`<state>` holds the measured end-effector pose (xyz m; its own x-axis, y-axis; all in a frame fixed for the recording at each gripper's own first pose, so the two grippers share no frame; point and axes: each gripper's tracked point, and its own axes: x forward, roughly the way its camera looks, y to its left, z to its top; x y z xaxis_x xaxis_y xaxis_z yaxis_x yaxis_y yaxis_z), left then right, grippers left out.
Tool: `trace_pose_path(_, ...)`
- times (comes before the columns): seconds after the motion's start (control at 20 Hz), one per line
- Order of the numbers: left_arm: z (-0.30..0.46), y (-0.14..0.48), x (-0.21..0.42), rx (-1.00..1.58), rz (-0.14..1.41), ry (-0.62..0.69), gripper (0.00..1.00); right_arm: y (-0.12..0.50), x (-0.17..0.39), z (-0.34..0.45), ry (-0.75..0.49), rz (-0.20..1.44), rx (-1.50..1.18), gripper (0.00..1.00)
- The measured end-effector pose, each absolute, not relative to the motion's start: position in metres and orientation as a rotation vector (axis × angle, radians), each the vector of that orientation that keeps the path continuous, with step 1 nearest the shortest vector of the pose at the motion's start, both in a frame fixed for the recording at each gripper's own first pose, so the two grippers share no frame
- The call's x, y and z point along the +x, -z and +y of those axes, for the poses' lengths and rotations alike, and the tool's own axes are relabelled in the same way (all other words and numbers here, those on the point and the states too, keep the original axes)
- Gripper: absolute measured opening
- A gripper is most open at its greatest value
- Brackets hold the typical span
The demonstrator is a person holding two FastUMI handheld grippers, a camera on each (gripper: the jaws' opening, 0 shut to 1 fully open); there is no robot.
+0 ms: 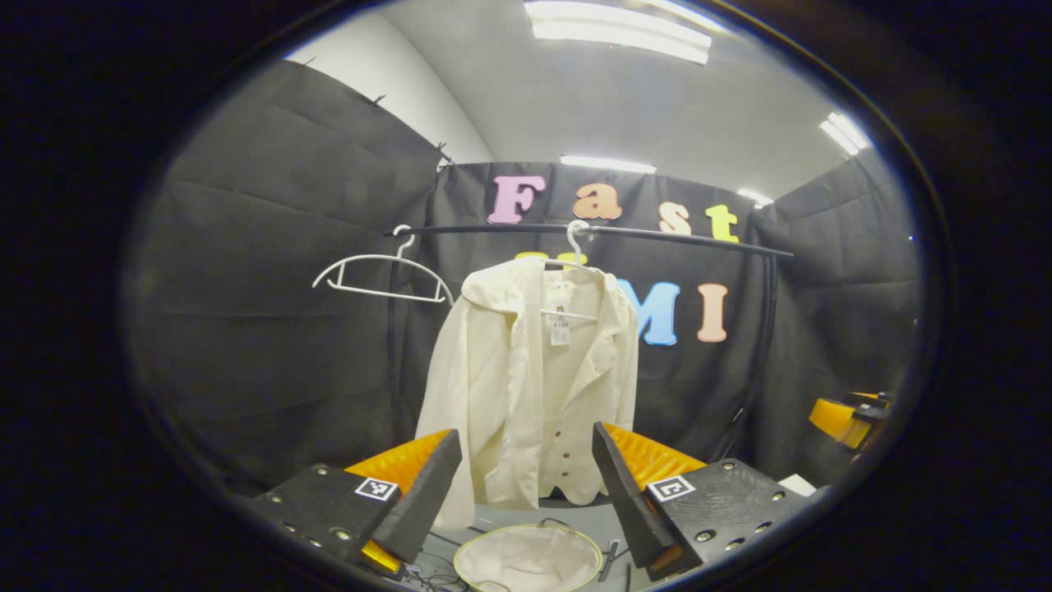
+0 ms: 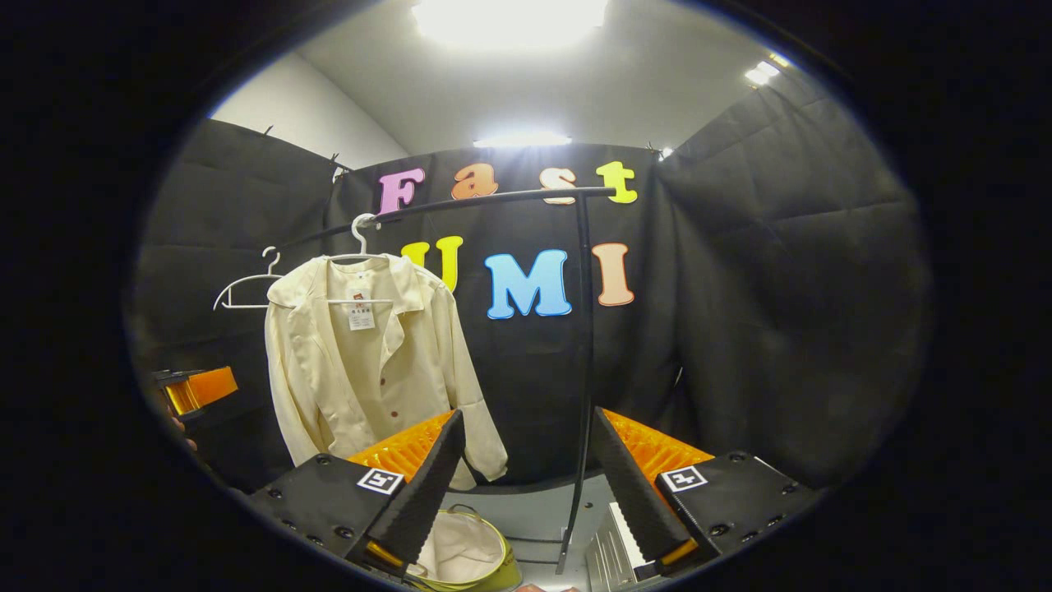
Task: Grasp the clothes on the hanger with both hands and then place them into the laundry hamper below.
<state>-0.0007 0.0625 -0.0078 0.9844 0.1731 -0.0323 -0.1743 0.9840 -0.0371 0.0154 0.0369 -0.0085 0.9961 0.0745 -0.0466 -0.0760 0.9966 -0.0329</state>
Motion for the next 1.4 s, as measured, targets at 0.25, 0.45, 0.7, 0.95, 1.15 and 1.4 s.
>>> trace_pose_path(0.25, 0.066, -0.006, 0.03, -0.014, 0.024, -0.208, 0.94, 0.0, 0.05, 0.051, -0.128, 0.036, -0.034, 0.98)
trace_pose_path(0.45, 0.07, -0.021, 0.062, -0.024, -0.012, -0.294, 0.91, 0.003, 0.094, 0.063, -0.183, 0.033, -0.021, 0.98)
trace_pose_path(0.7, 0.076, -0.027, 0.117, -0.028, -0.023, -0.36, 0.91, 0.018, 0.138, 0.075, -0.253, 0.039, 0.005, 0.98)
trace_pose_path(0.95, 0.084, -0.024, 0.172, -0.003, -0.02, -0.397, 0.93, 0.028, 0.182, 0.084, -0.301, 0.055, 0.014, 0.98)
trace_pose_path(1.15, 0.094, -0.022, 0.214, 0.0, -0.016, -0.442, 0.94, 0.029, 0.198, 0.092, -0.332, 0.061, 0.006, 0.98)
trace_pose_path(1.4, 0.108, -0.022, 0.253, -0.013, -0.019, -0.495, 0.93, 0.033, 0.215, 0.105, -0.373, 0.077, -0.01, 0.98)
